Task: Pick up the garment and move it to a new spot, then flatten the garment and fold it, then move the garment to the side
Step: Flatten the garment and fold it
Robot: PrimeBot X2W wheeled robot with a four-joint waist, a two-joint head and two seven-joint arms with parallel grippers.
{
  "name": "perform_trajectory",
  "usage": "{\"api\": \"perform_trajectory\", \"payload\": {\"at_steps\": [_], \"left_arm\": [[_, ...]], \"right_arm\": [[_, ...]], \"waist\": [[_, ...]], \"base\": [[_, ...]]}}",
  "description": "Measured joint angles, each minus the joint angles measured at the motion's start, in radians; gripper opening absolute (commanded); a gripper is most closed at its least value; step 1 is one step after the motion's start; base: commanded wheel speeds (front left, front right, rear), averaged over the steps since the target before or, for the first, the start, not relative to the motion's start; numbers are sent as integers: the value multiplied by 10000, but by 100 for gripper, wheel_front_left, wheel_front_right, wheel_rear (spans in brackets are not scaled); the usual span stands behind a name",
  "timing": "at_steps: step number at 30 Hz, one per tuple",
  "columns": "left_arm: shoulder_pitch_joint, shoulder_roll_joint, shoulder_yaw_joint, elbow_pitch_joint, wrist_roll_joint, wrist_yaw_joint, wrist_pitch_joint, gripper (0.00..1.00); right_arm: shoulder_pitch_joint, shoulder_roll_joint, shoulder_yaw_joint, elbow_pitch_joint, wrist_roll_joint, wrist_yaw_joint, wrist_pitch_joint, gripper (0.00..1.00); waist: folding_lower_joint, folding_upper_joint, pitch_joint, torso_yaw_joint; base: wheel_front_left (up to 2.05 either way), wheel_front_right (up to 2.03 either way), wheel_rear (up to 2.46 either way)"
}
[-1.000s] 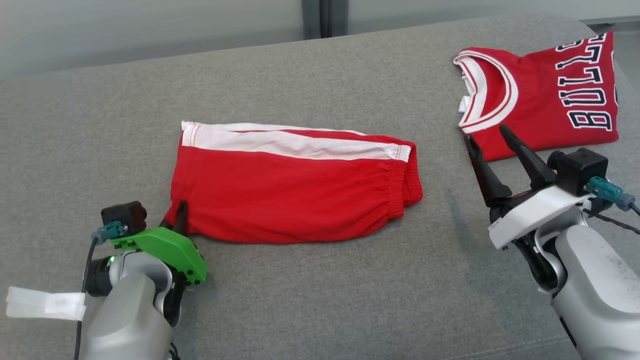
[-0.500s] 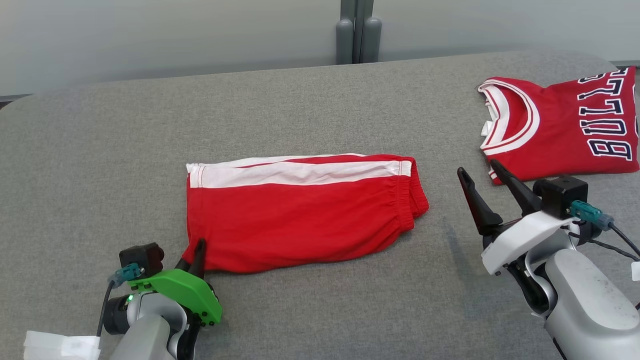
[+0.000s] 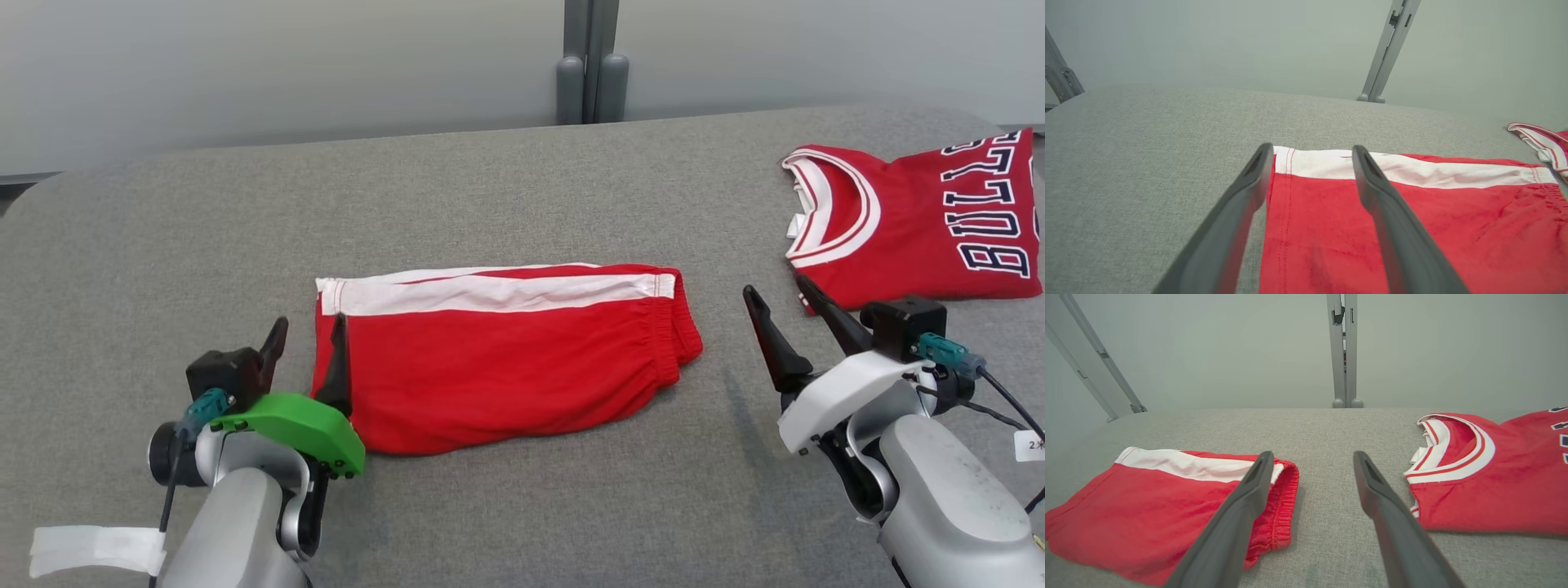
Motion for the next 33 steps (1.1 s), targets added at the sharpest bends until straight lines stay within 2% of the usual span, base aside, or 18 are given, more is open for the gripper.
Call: {"api": "perform_trajectory", "payload": {"at_steps": [3,12,23,33], "left_arm": [[121,2,98,-740,215,109,-25,100],[862,6,-121,-2307,809,339,-27,100],[1600,27,-228,-3538,826,510,-29,100],[2102,71,-119,-4142,825,652,-27,100]], "right_arm": [[-1,96,-102,107,90,-171,86,100],[-14,309,-222,872,539,-173,731,100],[-105,510,-683,1889,1331,-157,1227,100],[-310,800,-895,2711,1768,-61,1528,100]], "waist": [[0,0,-44,107],[0,0,-69,680],[0,0,158,1700],[0,0,446,2116]], "base": [[0,0,0],[0,0,0],[0,0,0],[0,0,0]]}}
